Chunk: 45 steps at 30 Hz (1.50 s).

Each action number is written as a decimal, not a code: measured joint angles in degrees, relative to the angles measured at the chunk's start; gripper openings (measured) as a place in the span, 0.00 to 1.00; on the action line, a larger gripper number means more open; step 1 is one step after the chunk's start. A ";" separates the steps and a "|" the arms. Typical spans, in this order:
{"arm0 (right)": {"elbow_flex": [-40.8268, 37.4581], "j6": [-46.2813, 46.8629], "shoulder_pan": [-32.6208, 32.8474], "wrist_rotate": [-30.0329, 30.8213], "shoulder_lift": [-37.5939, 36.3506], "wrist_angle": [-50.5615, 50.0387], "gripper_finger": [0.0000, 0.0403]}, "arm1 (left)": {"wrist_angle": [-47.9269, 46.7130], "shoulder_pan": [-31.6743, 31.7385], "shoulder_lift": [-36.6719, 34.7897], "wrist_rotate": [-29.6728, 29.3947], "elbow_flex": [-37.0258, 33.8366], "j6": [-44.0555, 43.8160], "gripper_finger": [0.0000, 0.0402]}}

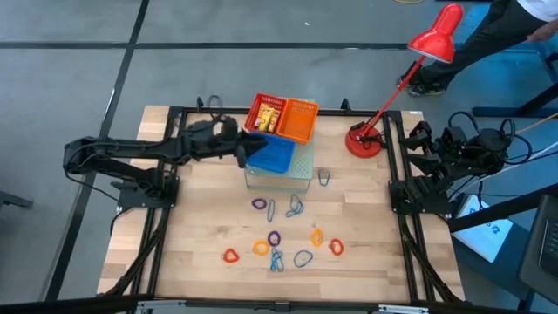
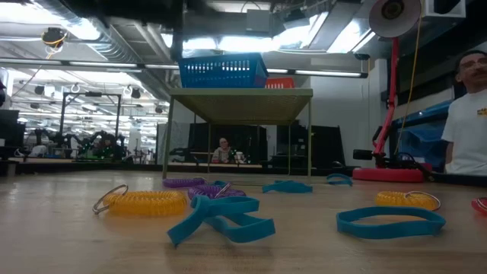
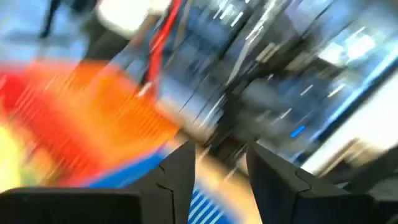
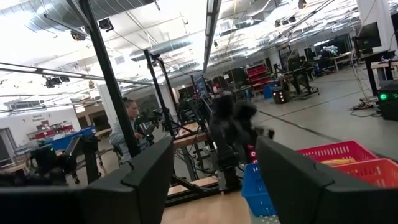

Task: Pick & Place Office Desk Supplies
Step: Put the blue rubber band into the blue basket on the shelf

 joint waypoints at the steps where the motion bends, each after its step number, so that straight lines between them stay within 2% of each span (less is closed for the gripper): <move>1: 0.00 0.03 0.00 -0.02 0.00 0.00 0.57 | 2.04 -0.34 -1.17 0.14 0.00 -0.42 0.35; 3: 0.00 0.36 -0.02 -0.22 0.00 0.00 0.57 | 3.43 -1.52 -4.46 -0.29 0.15 -0.56 0.34; 5: 0.00 0.44 -0.02 -1.29 0.00 0.15 0.57 | -2.18 -3.49 -8.36 -2.41 1.84 1.37 0.32; 10: 0.00 0.34 0.00 -3.37 0.00 1.22 0.57 | -32.36 -12.68 -15.15 -11.60 11.47 6.22 0.28; 13: 0.00 0.17 0.00 -3.65 0.00 1.23 0.57 | -43.49 -20.22 -15.11 -16.80 16.62 4.99 0.28; 17: 0.00 0.04 -0.01 -3.62 0.02 1.22 0.57 | -49.81 -30.63 -11.21 -21.38 19.06 -1.30 0.28; 26: 0.00 0.21 0.00 -1.91 0.02 1.11 0.57 | -52.64 -45.40 2.12 -28.62 19.16 -14.19 0.31; 32: 0.00 0.82 -0.02 -1.92 0.02 0.87 0.57 | -51.97 -50.88 10.75 -29.05 19.17 -17.25 0.31; 39: 0.00 1.96 -0.01 -1.45 0.02 0.46 0.57 | -51.17 -51.90 21.94 -22.57 19.15 -12.94 0.31; 45: 0.00 3.56 -0.02 2.51 0.02 -1.28 0.57 | -44.07 -48.75 27.94 -18.65 19.15 -12.19 0.31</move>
